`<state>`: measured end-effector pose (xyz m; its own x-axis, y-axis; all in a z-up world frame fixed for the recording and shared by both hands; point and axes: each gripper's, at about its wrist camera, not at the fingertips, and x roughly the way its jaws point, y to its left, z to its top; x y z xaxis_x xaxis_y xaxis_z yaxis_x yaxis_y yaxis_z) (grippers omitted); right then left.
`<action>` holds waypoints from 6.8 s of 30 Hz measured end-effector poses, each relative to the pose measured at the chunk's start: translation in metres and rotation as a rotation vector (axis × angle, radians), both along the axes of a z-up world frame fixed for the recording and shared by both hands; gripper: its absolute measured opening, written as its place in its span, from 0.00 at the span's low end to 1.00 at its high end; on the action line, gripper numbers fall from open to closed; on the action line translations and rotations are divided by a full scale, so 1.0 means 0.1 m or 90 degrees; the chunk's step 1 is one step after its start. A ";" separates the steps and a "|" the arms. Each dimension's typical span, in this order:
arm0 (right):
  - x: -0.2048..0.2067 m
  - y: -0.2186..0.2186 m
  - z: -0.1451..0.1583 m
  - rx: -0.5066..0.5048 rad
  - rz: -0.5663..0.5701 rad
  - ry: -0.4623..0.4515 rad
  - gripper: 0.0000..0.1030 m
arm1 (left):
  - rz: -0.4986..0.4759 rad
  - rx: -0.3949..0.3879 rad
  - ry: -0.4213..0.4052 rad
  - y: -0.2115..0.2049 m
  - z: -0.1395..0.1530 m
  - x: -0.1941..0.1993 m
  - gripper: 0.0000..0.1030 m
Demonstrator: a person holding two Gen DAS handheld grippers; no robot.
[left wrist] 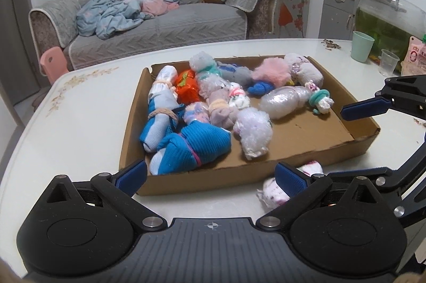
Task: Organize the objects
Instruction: 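Withdraw both open tools from the box toward the last bundles, then grasp the orange plastic bundle with the right tool while the left tool grasps the white-pink bundle with green band, then carry both held bundles into the box and lower them, then open both tools to release the bundles in the box, then withdraw both open tools up and away from the box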
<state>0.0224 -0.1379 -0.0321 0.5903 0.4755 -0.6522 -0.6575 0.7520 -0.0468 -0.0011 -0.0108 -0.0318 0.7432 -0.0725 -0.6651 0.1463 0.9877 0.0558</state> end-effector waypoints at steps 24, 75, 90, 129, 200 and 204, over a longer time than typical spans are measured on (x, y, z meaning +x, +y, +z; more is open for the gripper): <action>-0.34 -0.02 -0.31 0.046 -0.025 0.044 0.82 | 0.024 -0.028 0.041 0.02 -0.34 -0.52 0.99; -0.36 -0.90 -0.42 0.128 -0.164 0.052 0.30 | -0.002 -0.025 -0.006 -0.61 -0.59 0.04 0.75; -0.46 -0.84 -0.32 0.115 -0.146 0.043 0.30 | -0.028 -0.036 -0.011 -0.51 -0.46 -0.16 0.60; 0.62 -0.69 0.40 0.018 -0.034 -0.012 0.30 | -0.179 -0.034 0.048 -0.86 0.31 0.90 0.60; 0.44 -0.49 0.02 -0.110 -0.008 0.009 0.77 | -0.079 0.001 0.005 -0.80 0.15 0.51 1.00; 0.35 -0.46 0.04 -0.072 -0.024 0.008 0.79 | -0.049 0.000 -0.030 -0.71 0.26 0.40 1.00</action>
<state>0.0576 -0.1837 -0.0285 0.5978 0.3765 -0.7077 -0.6303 0.7663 -0.1247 0.0390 -0.0816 -0.0053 0.7659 -0.1299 -0.6297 0.2182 0.9738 0.0646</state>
